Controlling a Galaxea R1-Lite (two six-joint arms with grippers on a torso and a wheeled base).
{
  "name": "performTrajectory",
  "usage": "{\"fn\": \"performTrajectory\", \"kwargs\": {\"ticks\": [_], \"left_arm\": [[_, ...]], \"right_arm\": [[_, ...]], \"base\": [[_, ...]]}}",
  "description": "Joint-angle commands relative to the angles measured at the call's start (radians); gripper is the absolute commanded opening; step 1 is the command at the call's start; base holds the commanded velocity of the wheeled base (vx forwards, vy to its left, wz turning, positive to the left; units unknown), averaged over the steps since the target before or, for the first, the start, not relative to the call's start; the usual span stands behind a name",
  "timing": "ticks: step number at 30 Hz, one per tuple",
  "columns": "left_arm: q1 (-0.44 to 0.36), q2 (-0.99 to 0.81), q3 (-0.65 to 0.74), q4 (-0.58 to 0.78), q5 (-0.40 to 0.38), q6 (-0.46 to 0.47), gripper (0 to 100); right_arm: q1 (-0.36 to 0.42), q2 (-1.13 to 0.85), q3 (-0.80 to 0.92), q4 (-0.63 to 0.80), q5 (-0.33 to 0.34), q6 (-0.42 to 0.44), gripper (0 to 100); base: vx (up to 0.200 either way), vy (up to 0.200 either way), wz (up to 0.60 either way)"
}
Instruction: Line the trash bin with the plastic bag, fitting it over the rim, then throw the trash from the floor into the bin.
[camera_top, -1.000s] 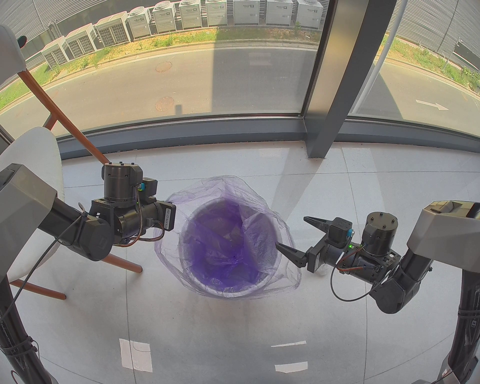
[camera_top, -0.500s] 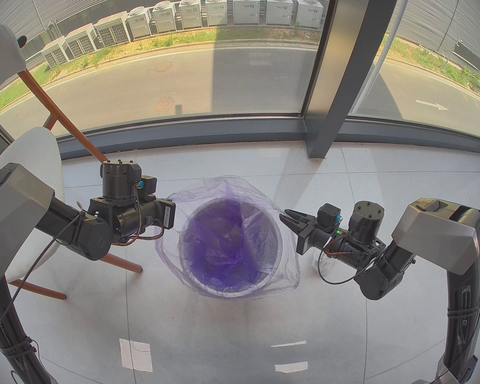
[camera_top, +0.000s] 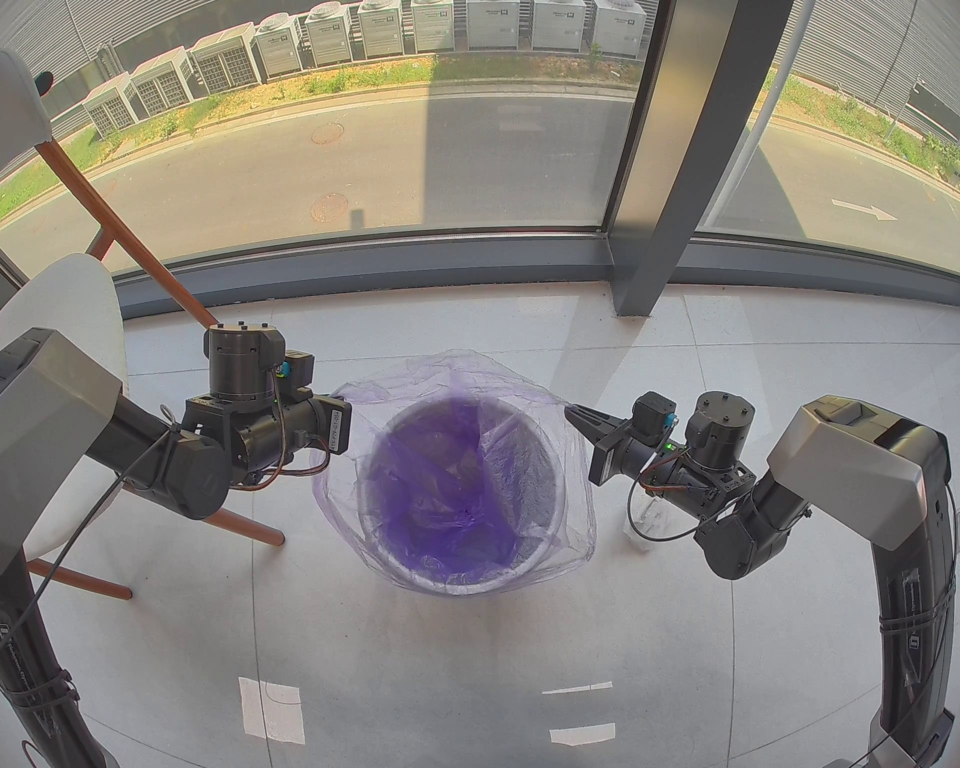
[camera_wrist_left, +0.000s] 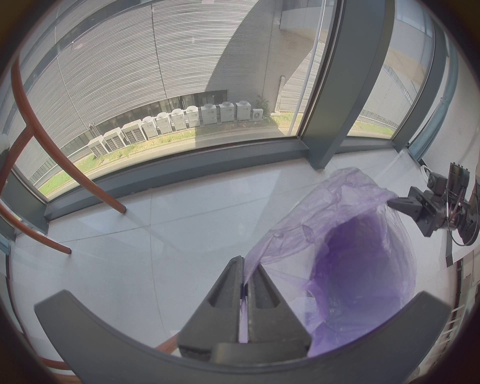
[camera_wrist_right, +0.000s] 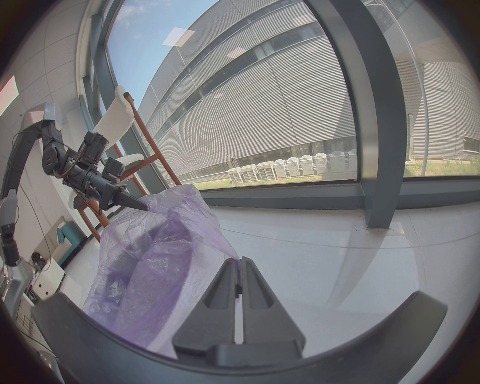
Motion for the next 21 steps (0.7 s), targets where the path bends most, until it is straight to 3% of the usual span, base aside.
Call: {"fn": "performTrajectory", "kwargs": {"ticks": [1,17,21], "left_arm": [[0.011,0.044,-0.007,-0.021,0.001,-0.001,0],[0.016,0.116,-0.027,-0.036,0.003,-0.036,0],[0.019,0.124,-0.046,-0.036,0.004,-0.051,0]], "right_arm": [[-0.010,0.023,-0.021,0.001,-0.001,0.016,0],[-0.018,0.064,-0.025,0.001,-0.012,0.028,0],[-0.011,0.075,-0.060,0.002,-0.015,0.074,0]], "base": [[0.000,0.000,0.00],[0.000,0.000,0.00],[0.000,0.000,0.00]]}}
